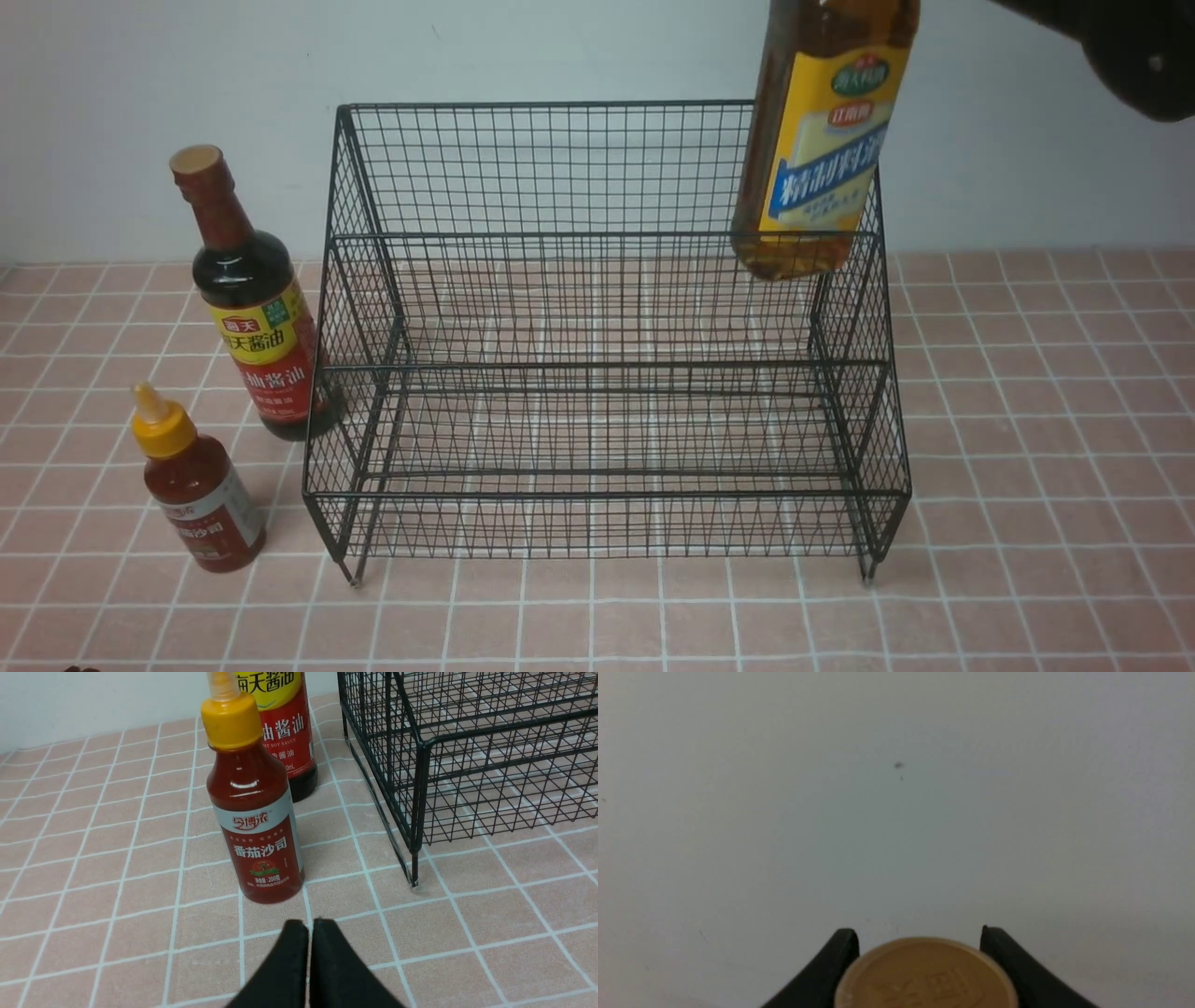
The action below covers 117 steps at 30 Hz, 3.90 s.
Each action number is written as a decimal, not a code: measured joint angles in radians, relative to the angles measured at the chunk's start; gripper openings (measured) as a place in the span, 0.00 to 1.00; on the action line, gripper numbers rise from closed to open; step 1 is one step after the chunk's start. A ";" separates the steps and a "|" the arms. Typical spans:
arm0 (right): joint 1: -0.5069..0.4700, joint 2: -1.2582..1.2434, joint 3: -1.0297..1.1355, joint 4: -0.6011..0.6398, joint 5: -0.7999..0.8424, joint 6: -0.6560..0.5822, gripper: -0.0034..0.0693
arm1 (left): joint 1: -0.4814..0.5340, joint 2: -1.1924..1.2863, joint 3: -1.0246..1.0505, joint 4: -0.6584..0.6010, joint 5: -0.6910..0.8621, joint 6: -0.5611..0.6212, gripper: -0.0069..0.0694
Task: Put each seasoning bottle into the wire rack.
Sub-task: Use the right arm to put the condiment bottle back on the shelf, then use the left arm to grab the condiment bottle closest to it
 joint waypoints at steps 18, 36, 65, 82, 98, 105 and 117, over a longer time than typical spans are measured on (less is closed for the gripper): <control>0.063 0.022 0.000 0.003 0.282 -0.002 0.48 | 0.000 0.000 0.000 0.000 0.000 0.000 0.08; 0.114 0.056 -0.014 -0.073 0.298 -0.012 0.50 | 0.000 0.000 0.000 0.000 0.000 0.000 0.08; 0.111 -0.512 -0.027 -0.115 0.737 -0.129 0.09 | 0.000 0.000 0.000 0.000 0.000 0.000 0.08; 0.111 -1.058 0.275 0.122 0.997 -0.150 0.03 | 0.000 0.000 0.000 0.000 0.000 0.000 0.08; 0.111 -1.369 0.607 0.233 0.770 -0.077 0.03 | 0.000 0.000 0.000 0.000 0.000 0.000 0.08; 0.111 -1.369 0.613 0.232 0.766 -0.106 0.03 | 0.000 0.000 0.000 0.000 0.000 0.000 0.08; 0.111 -1.369 0.684 0.391 0.507 -0.462 0.03 | 0.000 0.000 0.000 0.000 0.000 0.000 0.08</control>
